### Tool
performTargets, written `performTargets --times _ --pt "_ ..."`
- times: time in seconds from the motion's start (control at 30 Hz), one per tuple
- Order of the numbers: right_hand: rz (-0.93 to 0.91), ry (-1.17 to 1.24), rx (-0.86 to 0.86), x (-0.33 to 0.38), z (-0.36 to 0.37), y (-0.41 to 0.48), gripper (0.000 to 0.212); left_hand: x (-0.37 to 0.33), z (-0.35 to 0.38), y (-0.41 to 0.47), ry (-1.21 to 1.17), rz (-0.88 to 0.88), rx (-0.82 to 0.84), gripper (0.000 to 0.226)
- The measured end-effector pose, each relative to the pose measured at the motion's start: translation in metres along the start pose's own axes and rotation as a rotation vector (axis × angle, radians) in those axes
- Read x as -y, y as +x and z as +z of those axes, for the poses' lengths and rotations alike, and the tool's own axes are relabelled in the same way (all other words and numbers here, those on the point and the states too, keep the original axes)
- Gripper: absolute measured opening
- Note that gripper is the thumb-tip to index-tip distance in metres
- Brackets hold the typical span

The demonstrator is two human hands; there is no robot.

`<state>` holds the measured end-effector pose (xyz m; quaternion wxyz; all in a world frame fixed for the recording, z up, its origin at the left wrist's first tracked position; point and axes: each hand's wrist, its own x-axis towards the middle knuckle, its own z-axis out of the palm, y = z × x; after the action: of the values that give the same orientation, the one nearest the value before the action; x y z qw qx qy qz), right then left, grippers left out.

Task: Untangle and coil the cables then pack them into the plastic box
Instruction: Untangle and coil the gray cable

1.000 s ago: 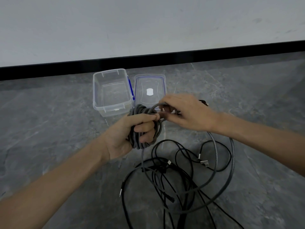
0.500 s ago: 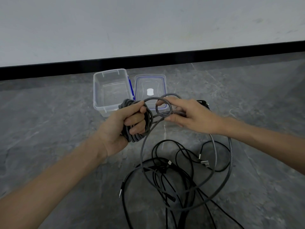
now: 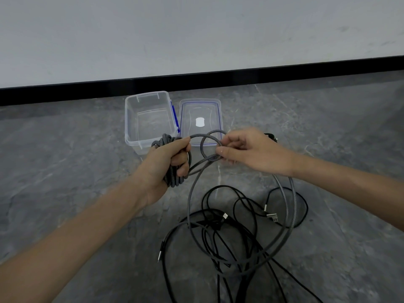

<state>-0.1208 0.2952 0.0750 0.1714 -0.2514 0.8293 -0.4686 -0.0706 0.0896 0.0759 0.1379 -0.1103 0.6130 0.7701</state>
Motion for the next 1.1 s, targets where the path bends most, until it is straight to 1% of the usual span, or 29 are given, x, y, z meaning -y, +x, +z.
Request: performTargets --times 0.07,0.2,0.33,0.4,0.47,0.53,0.6,0.67,0.73,0.8,0.9,1.0,1.07,1.1 --pt "0.035 0.033 0.014 0.002 -0.001 0.0 0.013 0.001 0.0 0.0 0.016 -0.002 -0.002 0.028" --pt "-0.02 -0.094 0.005 0.003 -0.001 0.003 0.006 0.0 0.004 0.001 0.094 0.028 0.014 0.028" --pt "0.027 -0.153 0.066 0.001 -0.005 0.005 0.019 0.0 0.002 0.002 0.284 0.138 0.014 0.027" --pt "-0.008 -0.211 0.105 0.001 -0.008 0.006 0.03 0.001 0.001 0.0 0.38 0.179 0.014 0.027" --pt "-0.04 -0.253 0.14 0.001 -0.011 0.005 0.038 0.002 0.0 -0.002 0.476 0.22 0.012 0.033" --pt "-0.069 -0.289 0.17 0.0 -0.014 0.005 0.042 0.003 0.0 -0.003 0.552 0.267 0.007 0.033" --pt "-0.098 -0.317 0.192 0.0 -0.016 0.005 0.044 0.003 0.001 -0.003 0.56 0.306 0.009 0.031" --pt "-0.137 -0.353 0.204 -0.002 -0.018 0.006 0.043 0.004 0.002 -0.003 0.559 0.343 0.047 0.026" --pt "-0.176 -0.381 0.203 -0.003 -0.02 0.007 0.038 0.004 0.004 -0.004 0.58 0.365 0.088 0.014" --pt "-0.209 -0.371 0.214 -0.004 -0.019 0.008 0.035 0.004 0.005 -0.004 0.627 0.404 0.111 0.019" --pt "-0.192 -0.338 0.267 -0.005 -0.017 0.008 0.033 0.002 0.008 -0.006 0.66 0.465 0.136 0.025" --pt "-0.156 -0.312 0.305 -0.005 -0.017 0.006 0.036 0.0 0.009 -0.006 0.678 0.442 0.143 0.029" --pt "-0.136 -0.308 0.292 -0.007 -0.018 0.004 0.031 0.0 0.008 -0.004 0.696 0.441 0.146 0.025" --pt "-0.122 -0.301 0.274 -0.009 -0.018 0.004 0.027 0.001 0.008 -0.003 0.695 0.443 0.124 0.027"
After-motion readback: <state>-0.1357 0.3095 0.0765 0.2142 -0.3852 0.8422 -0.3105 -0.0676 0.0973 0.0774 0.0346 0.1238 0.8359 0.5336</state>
